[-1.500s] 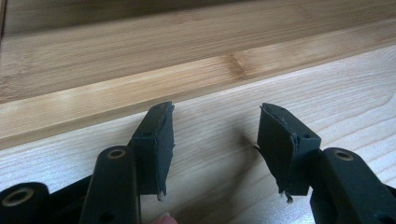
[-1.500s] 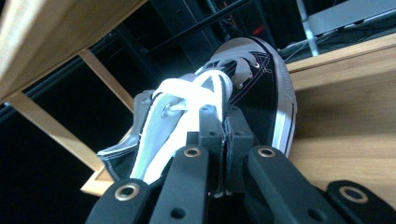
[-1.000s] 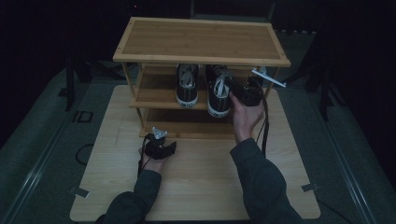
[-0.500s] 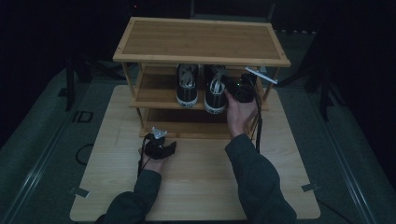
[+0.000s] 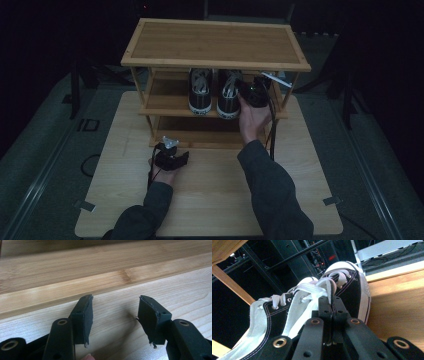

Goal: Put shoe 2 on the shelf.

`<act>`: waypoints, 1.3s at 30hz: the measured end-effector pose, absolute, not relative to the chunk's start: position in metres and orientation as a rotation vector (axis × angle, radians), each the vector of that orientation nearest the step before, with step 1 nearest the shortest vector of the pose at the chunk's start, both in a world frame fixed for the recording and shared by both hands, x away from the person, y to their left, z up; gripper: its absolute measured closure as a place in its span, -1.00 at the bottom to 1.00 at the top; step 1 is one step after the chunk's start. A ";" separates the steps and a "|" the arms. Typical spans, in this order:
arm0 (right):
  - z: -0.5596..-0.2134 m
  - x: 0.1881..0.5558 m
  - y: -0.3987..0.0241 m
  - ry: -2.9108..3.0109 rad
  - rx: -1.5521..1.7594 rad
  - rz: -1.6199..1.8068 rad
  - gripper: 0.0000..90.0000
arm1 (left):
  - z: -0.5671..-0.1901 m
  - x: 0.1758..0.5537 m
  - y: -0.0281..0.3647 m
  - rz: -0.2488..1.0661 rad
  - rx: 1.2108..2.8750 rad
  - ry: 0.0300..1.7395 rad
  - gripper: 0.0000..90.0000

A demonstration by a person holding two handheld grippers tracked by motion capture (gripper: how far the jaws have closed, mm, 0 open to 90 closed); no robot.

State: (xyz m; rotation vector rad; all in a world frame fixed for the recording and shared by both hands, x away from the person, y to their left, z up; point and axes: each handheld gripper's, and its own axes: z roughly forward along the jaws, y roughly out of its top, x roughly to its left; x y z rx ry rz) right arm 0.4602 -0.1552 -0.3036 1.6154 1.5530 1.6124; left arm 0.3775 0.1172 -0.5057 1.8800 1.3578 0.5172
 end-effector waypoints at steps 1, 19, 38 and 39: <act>-0.303 0.461 -0.154 1.542 1.627 1.609 0.97 | -0.506 0.378 0.117 0.517 1.880 1.358 0.04; -0.306 0.471 -0.145 1.535 1.640 1.557 0.97 | -0.506 0.378 0.118 0.511 1.872 1.360 0.04; -0.308 0.471 -0.136 1.514 1.664 1.562 0.96 | -0.506 0.378 0.118 0.513 1.872 1.359 0.04; -0.308 0.471 -0.137 1.521 1.660 1.566 0.96 | -0.506 0.378 0.118 0.512 1.872 1.360 0.04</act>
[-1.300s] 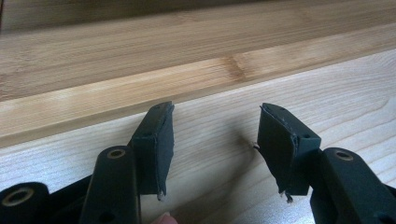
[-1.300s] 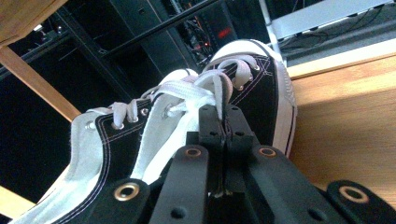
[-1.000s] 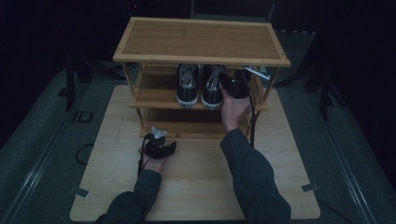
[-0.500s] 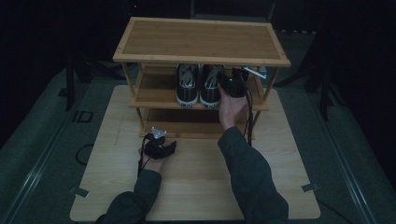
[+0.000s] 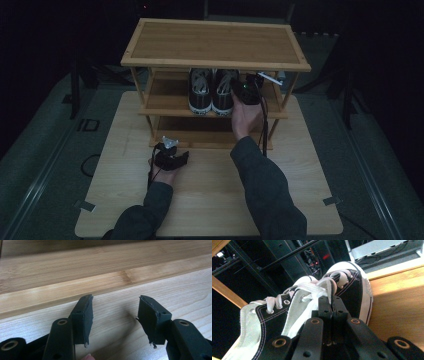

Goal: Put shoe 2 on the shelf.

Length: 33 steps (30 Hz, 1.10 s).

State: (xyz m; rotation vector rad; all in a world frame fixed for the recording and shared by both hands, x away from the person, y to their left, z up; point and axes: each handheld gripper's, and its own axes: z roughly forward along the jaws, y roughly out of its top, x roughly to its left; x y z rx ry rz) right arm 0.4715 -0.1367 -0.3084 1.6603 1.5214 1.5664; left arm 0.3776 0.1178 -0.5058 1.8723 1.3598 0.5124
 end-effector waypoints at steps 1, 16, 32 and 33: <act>-0.309 0.472 -0.137 1.526 1.655 1.567 0.95 | -0.506 0.378 0.118 0.512 1.872 1.360 0.04; -0.306 0.456 -0.153 1.589 1.548 1.607 0.57 | -0.506 0.377 0.117 0.515 1.873 1.359 0.03; -0.308 0.404 -0.192 1.681 1.388 1.666 0.43 | -0.506 0.378 0.117 0.521 1.874 1.367 0.00; -0.309 0.400 -0.194 1.692 1.371 1.662 0.42 | -0.506 0.378 0.116 0.521 1.874 1.367 0.00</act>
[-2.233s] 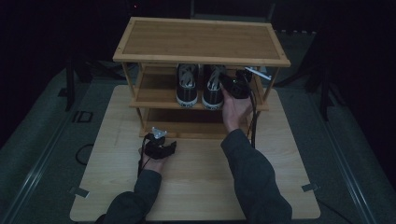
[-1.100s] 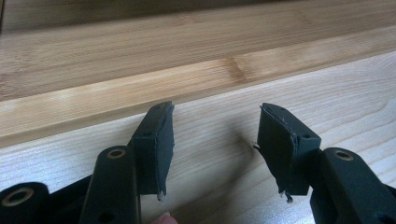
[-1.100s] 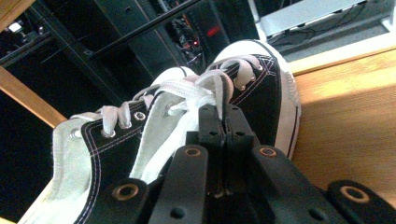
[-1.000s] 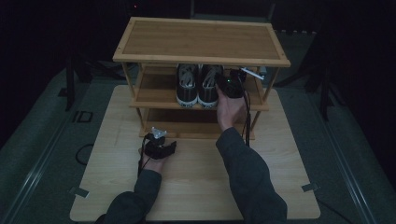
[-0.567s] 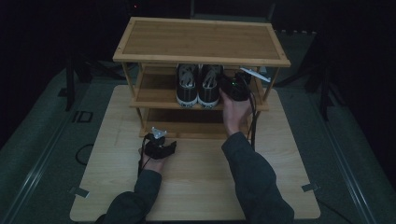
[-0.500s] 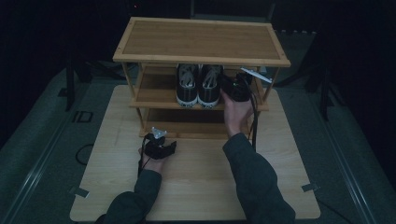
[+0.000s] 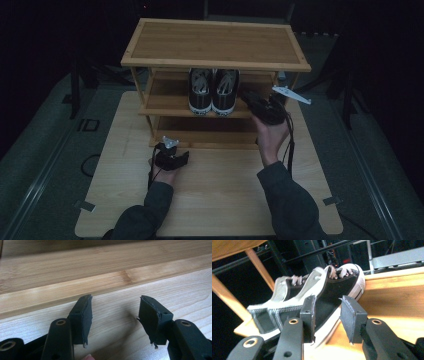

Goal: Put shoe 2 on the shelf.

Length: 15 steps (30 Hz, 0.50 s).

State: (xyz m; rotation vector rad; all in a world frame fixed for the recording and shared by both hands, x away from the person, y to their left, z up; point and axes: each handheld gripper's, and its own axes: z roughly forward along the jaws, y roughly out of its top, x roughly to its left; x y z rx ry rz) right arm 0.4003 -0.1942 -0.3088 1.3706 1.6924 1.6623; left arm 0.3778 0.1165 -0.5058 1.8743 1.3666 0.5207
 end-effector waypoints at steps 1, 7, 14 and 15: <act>-0.310 0.397 -0.196 1.709 1.357 1.657 0.41 | -0.506 0.378 0.116 0.520 1.876 1.365 0.00; -0.324 0.376 -0.203 1.845 1.268 1.554 0.41 | -0.506 0.378 0.117 0.516 1.868 1.369 -0.02; -0.356 0.364 -0.210 1.966 1.230 1.385 0.44 | -0.506 0.378 0.117 0.511 1.863 1.372 -0.02; -0.359 0.364 -0.211 1.976 1.233 1.370 0.45 | -0.506 0.378 0.117 0.511 1.868 1.371 -0.03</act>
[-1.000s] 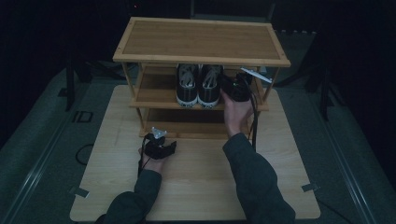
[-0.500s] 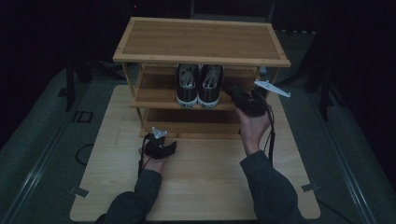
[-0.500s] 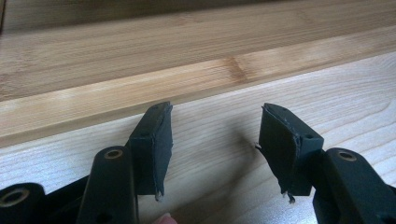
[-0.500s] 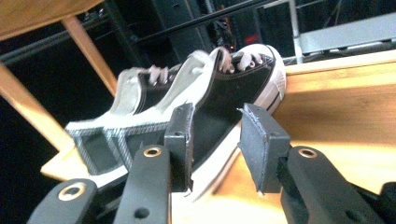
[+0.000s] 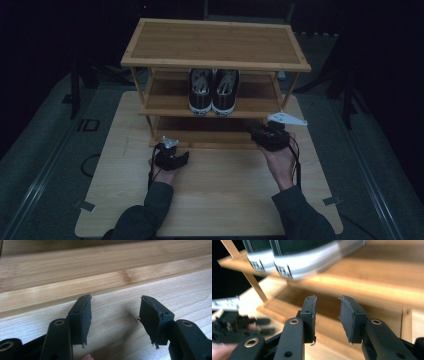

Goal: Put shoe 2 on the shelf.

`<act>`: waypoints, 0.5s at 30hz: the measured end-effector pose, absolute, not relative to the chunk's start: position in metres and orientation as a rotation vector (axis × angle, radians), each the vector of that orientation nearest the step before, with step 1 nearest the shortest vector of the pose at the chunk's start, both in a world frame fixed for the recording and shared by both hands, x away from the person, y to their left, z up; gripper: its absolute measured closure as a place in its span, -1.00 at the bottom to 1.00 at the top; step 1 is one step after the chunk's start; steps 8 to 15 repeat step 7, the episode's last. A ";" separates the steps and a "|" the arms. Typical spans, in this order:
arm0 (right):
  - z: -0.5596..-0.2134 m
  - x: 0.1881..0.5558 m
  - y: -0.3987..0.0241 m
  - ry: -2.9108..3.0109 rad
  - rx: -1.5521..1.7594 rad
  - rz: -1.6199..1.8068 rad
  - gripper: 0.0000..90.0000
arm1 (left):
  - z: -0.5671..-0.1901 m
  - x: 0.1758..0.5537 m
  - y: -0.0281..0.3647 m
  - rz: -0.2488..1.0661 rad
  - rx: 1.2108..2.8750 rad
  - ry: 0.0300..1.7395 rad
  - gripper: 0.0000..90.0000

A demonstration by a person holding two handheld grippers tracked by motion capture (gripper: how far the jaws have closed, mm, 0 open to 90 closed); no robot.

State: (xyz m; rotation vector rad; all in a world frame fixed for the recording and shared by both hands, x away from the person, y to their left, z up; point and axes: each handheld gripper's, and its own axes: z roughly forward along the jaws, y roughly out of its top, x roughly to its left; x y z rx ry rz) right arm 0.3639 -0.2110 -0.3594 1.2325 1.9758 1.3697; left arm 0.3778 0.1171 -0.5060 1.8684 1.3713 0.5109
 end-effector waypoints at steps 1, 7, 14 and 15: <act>-0.364 0.363 -0.213 1.981 1.240 1.353 0.45 | -0.506 0.378 0.117 0.510 1.868 1.372 -0.03; -0.385 0.359 -0.223 2.030 1.277 1.293 0.42 | -0.506 0.378 0.116 0.516 1.874 1.371 -0.04; -0.385 0.359 -0.223 2.030 1.277 1.293 0.42 | -0.506 0.378 0.116 0.516 1.874 1.371 -0.04; -0.385 0.359 -0.223 2.030 1.277 1.293 0.42 | -0.506 0.378 0.116 0.516 1.874 1.371 -0.04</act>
